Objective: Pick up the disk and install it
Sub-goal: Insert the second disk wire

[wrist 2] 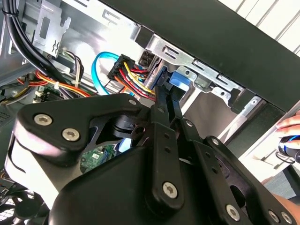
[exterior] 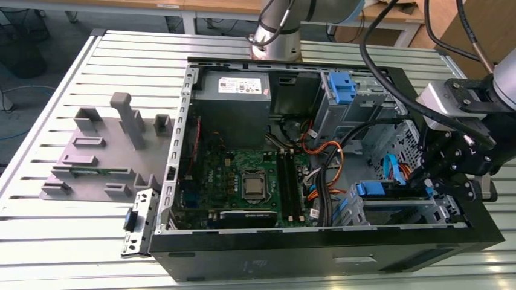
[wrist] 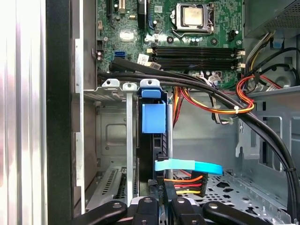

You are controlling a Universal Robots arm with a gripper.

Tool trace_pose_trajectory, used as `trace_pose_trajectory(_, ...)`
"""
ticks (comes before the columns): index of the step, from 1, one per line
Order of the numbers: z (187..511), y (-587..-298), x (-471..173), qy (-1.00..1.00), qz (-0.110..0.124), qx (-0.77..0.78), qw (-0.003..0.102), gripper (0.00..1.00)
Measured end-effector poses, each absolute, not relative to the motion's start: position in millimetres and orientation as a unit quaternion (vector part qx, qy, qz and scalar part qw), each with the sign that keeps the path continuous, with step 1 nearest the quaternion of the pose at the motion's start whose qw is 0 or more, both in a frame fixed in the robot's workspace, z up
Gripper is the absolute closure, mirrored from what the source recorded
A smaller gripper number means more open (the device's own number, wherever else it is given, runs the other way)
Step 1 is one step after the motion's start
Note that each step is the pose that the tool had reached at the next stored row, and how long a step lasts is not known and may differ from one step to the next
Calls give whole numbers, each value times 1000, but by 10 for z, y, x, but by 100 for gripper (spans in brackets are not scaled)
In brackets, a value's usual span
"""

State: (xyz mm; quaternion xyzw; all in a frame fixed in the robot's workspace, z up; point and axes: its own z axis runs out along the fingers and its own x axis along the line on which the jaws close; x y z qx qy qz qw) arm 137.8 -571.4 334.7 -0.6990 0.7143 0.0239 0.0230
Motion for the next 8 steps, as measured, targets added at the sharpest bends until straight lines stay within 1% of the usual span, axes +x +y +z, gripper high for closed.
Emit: trace_pose_trajectory(8,3327,-5714,1367,714,24,-699,23,82)
